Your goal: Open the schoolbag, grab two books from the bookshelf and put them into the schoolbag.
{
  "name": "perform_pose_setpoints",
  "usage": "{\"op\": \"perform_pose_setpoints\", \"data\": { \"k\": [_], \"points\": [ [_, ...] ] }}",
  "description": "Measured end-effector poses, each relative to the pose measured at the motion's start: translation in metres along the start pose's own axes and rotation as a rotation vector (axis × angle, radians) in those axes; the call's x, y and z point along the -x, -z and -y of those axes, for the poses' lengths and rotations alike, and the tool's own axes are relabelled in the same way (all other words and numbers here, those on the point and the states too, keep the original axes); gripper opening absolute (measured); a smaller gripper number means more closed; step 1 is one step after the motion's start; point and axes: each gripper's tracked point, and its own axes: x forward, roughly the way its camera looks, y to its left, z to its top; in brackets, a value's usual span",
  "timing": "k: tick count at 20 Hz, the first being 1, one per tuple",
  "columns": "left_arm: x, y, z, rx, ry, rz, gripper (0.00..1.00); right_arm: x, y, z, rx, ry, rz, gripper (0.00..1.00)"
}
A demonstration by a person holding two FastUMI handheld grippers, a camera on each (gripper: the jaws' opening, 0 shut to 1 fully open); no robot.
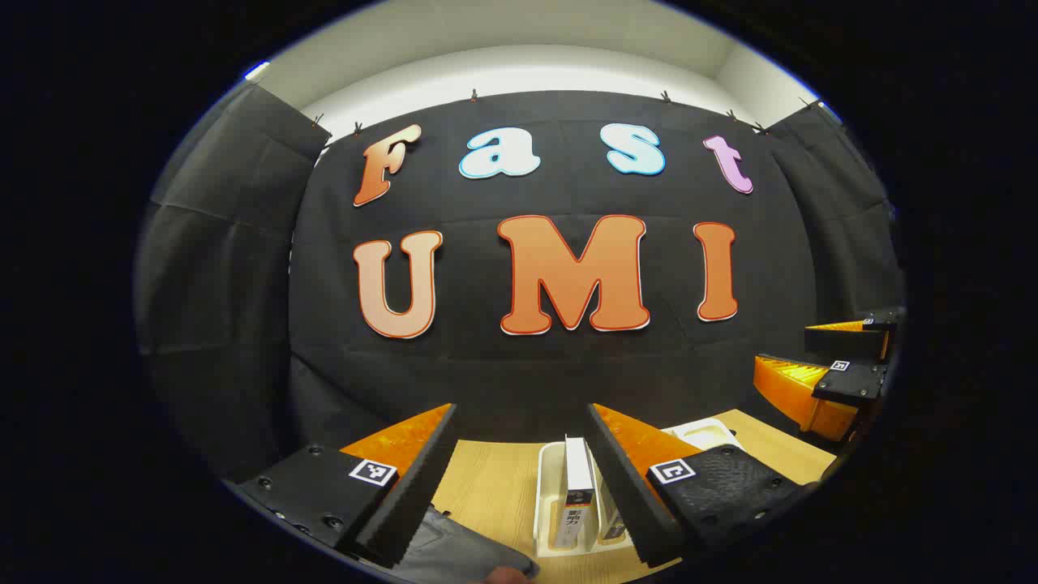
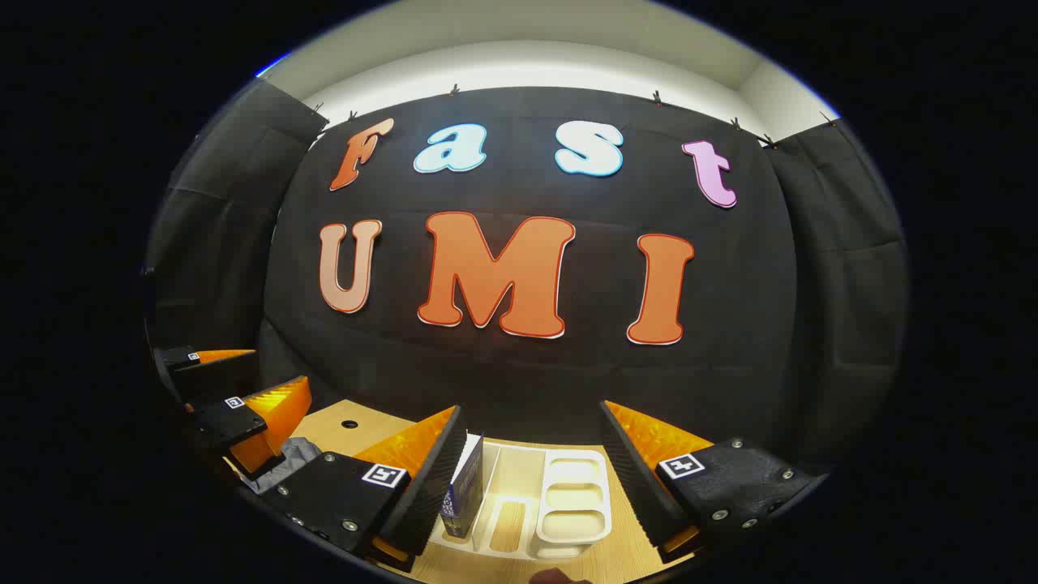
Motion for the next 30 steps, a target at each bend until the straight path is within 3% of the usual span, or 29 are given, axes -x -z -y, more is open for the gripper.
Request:
{"op": "perform_pose_setpoints", "data": {
  "k": [18, 23, 26, 30],
  "points": [
    [0.005, 0.005, 0.011, -0.049, 0.003, -0.016, 0.98, 0.004, -0.001, 0.006, 0.026, -0.008, 0.007, 0.97],
    [0.003, 0.035, 0.013, -0.159, 0.001, -0.08, 0.97, 0.0, 0.003, 0.015, 0.026, 0.0, 0.005, 0.97],
    [0.007, 0.065, 0.015, -0.22, 0.014, -0.137, 1.0, -0.004, 0.003, 0.021, 0.03, 0.001, 0.011, 0.97],
    [0.017, 0.116, 0.009, -0.341, -0.004, -0.221, 0.96, -0.01, 0.007, 0.027, 0.032, 0.003, 0.01, 0.97]
  ]
}}
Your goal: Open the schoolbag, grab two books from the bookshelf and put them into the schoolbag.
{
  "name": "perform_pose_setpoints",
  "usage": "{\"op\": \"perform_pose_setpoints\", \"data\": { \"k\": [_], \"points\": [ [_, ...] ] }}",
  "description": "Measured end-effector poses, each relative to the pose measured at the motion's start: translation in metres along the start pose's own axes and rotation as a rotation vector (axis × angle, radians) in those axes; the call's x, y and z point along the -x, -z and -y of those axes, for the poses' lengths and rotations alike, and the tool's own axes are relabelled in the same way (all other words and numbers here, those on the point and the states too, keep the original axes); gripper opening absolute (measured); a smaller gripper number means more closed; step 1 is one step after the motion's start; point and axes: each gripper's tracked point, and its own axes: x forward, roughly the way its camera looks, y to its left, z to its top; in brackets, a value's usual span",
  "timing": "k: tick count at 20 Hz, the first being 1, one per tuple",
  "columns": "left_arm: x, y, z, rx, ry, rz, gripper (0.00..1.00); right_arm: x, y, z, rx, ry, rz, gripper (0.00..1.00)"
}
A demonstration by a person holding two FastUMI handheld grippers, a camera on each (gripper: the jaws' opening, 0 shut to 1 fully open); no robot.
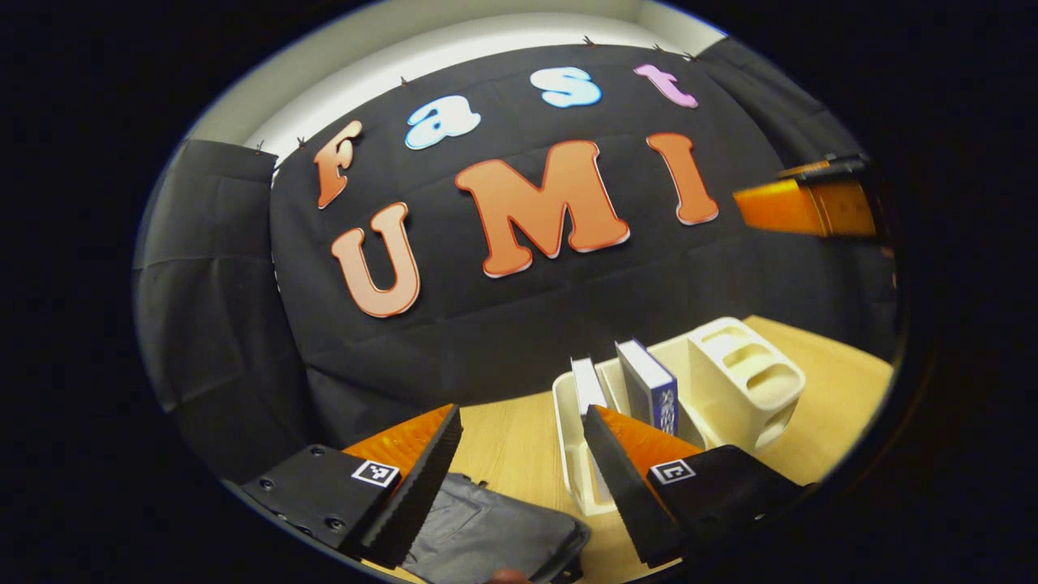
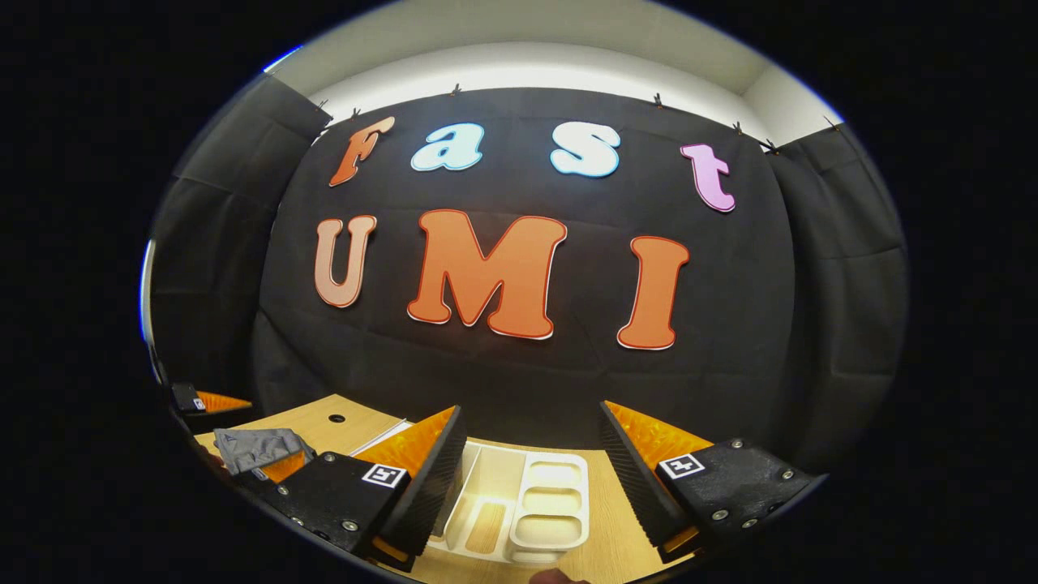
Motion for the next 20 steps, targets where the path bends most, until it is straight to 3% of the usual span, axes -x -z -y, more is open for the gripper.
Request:
{"op": "perform_pose_setpoints", "data": {
  "k": [13, 20],
  "points": [
    [0.027, 0.145, 0.015, -0.358, -0.037, -0.293, 0.95, -0.014, 0.029, 0.007, 0.015, -0.035, -0.026, 0.97],
    [0.044, 0.214, 0.006, -0.461, -0.06, -0.461, 0.94, -0.021, 0.037, 0.009, 0.019, -0.042, -0.037, 0.97]
  ]
}}
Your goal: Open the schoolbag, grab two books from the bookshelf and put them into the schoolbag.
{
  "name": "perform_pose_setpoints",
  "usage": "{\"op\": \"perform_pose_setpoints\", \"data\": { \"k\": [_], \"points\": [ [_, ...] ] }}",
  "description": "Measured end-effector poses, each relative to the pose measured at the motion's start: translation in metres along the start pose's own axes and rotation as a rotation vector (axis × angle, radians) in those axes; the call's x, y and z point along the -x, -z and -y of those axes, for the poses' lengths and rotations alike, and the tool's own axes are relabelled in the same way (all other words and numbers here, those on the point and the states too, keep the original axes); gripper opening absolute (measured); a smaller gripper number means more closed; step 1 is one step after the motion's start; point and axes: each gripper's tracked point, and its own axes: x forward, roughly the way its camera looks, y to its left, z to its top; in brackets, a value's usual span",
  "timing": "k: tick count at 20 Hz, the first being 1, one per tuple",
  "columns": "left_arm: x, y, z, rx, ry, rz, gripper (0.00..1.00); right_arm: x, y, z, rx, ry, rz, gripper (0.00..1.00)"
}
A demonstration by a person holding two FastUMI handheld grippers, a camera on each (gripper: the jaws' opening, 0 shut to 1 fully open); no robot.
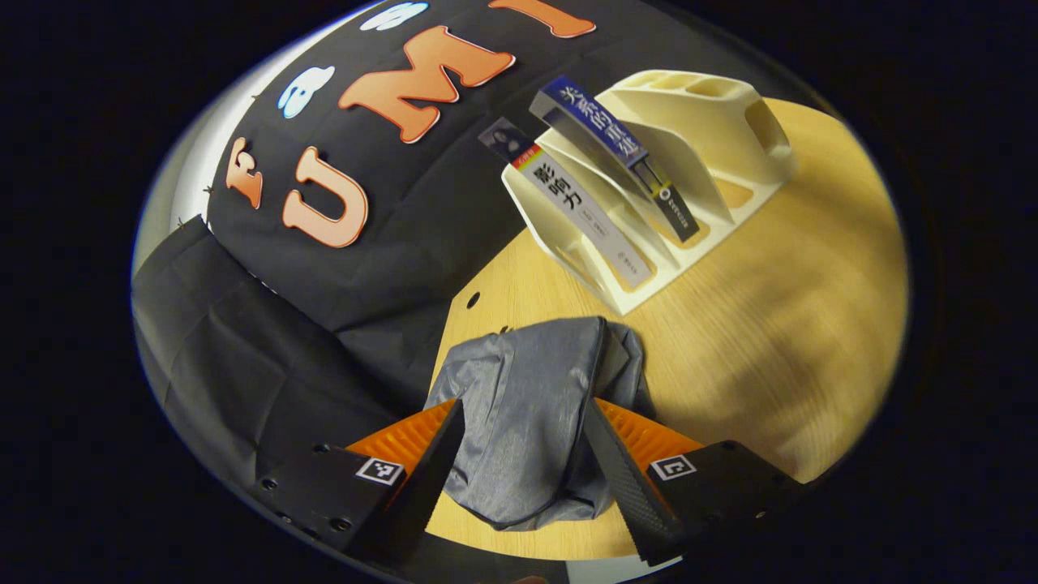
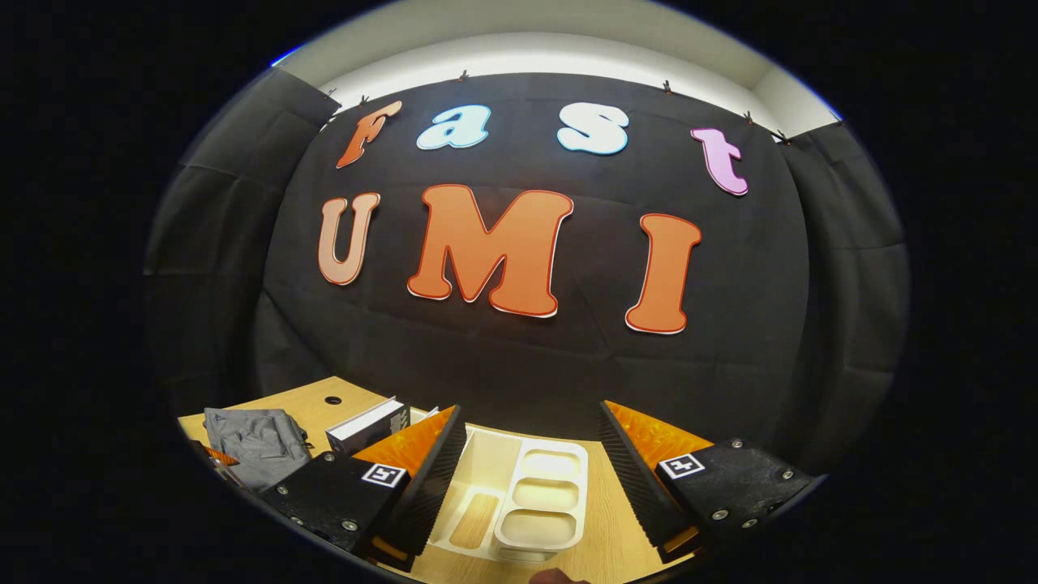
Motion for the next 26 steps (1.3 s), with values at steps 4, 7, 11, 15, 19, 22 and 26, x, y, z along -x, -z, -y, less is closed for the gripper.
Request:
{"op": "perform_pose_setpoints", "data": {
  "k": [4, 7, 11, 15, 19, 22, 26],
  "points": [
    [-0.005, 0.012, -0.009, -0.047, -0.078, -0.047, 0.89, -0.002, 0.002, 0.004, -0.005, 0.0, 0.0, 0.97],
    [-0.004, 0.003, -0.038, -0.05, -0.162, -0.036, 0.81, -0.004, 0.002, 0.006, -0.016, -0.001, 0.0, 0.97],
    [-0.041, 0.013, -0.04, -0.055, -0.137, -0.116, 0.66, -0.003, 0.0, 0.004, -0.029, -0.022, 0.001, 0.97],
    [-0.075, 0.022, -0.038, -0.072, -0.101, -0.183, 0.33, 0.001, -0.003, 0.004, -0.035, -0.036, 0.012, 0.97],
    [-0.068, 0.019, -0.035, -0.071, -0.067, -0.195, 0.08, 0.002, -0.005, 0.008, -0.044, -0.037, 0.025, 0.97],
    [-0.064, 0.02, -0.032, -0.011, 0.029, -0.233, 0.06, -0.001, -0.006, 0.009, -0.05, -0.036, 0.019, 0.97],
    [-0.059, 0.008, -0.036, 0.1, 0.171, -0.244, 0.04, -0.006, -0.006, 0.006, -0.034, -0.023, 0.009, 0.97]
  ]
}}
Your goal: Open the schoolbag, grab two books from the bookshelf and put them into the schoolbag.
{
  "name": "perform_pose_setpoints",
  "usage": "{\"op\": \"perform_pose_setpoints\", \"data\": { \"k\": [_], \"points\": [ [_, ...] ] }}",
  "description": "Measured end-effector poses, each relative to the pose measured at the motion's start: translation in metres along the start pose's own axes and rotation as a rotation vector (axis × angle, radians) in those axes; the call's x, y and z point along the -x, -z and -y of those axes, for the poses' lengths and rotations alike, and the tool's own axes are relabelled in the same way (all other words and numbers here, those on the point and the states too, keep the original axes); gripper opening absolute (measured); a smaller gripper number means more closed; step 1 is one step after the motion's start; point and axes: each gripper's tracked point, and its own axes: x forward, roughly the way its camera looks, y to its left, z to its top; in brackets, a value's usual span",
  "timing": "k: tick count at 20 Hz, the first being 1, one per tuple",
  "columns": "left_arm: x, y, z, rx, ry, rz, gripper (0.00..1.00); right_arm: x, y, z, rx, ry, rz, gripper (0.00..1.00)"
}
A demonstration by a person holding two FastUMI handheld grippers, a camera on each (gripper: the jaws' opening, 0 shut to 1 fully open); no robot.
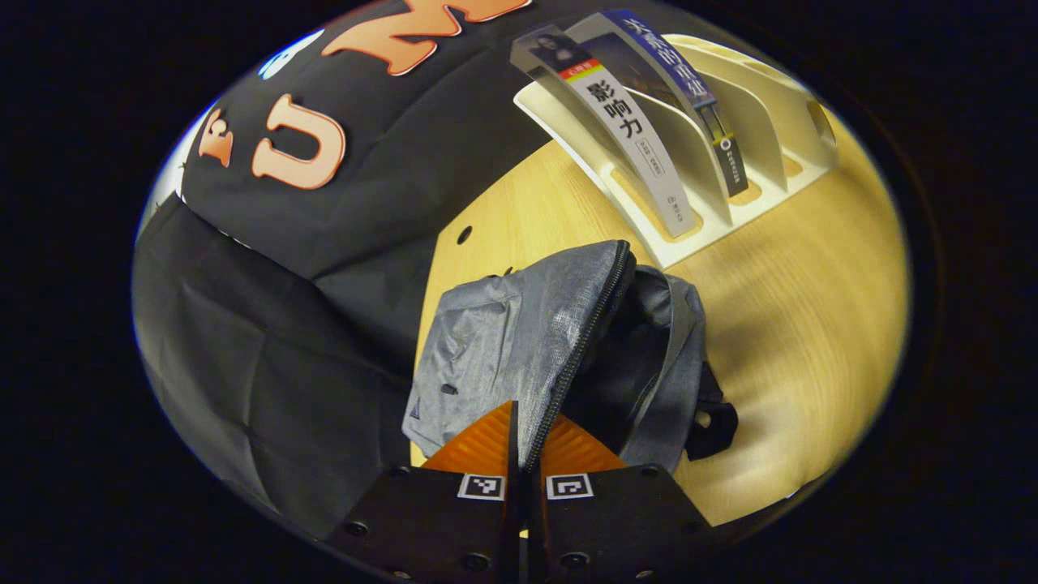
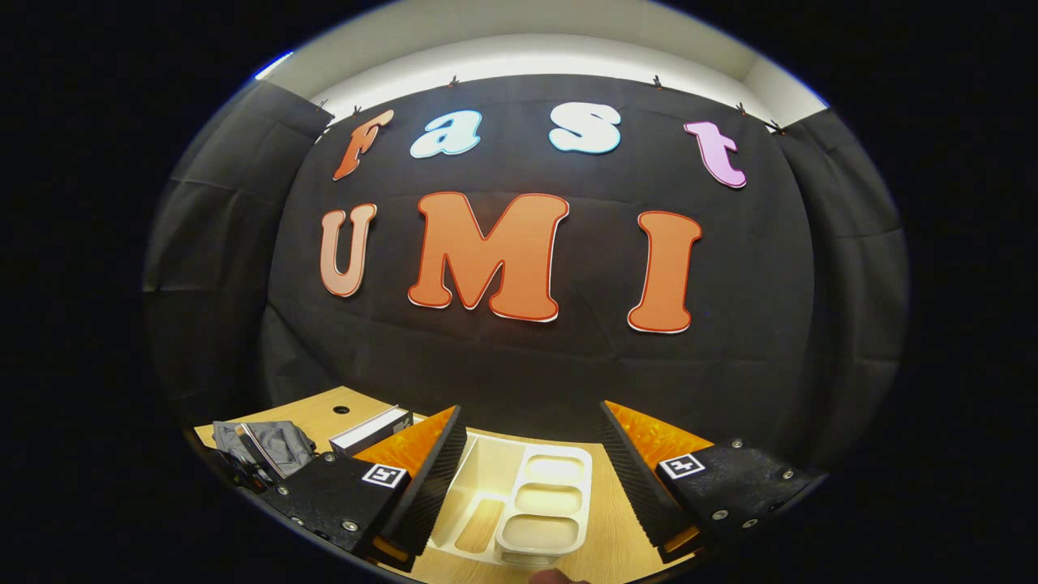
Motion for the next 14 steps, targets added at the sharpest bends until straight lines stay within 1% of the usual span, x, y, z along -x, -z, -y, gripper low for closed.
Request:
{"op": "perform_pose_setpoints", "data": {
  "k": [2, 5, 8, 11, 14],
  "points": [
    [0.001, 0.001, -0.003, 0.013, 0.08, -0.008, 0.04, -0.002, -0.001, -0.008, 0.006, 0.0, -0.012, 0.97],
    [0.007, 0.0, -0.01, 0.012, 0.207, -0.019, 0.04, -0.008, -0.002, -0.029, 0.033, -0.009, -0.038, 0.97],
    [0.014, 0.002, -0.027, 0.048, 0.339, -0.036, 0.04, -0.015, 0.002, -0.052, 0.078, 0.0, -0.084, 0.97],
    [0.012, -0.002, -0.043, 0.045, 0.452, -0.018, 0.04, -0.022, 0.007, -0.08, 0.111, -0.003, -0.132, 0.97],
    [0.011, -0.002, -0.06, 0.057, 0.556, -0.008, 0.04, -0.029, 0.01, -0.111, 0.111, -0.025, -0.187, 0.97]
  ]
}}
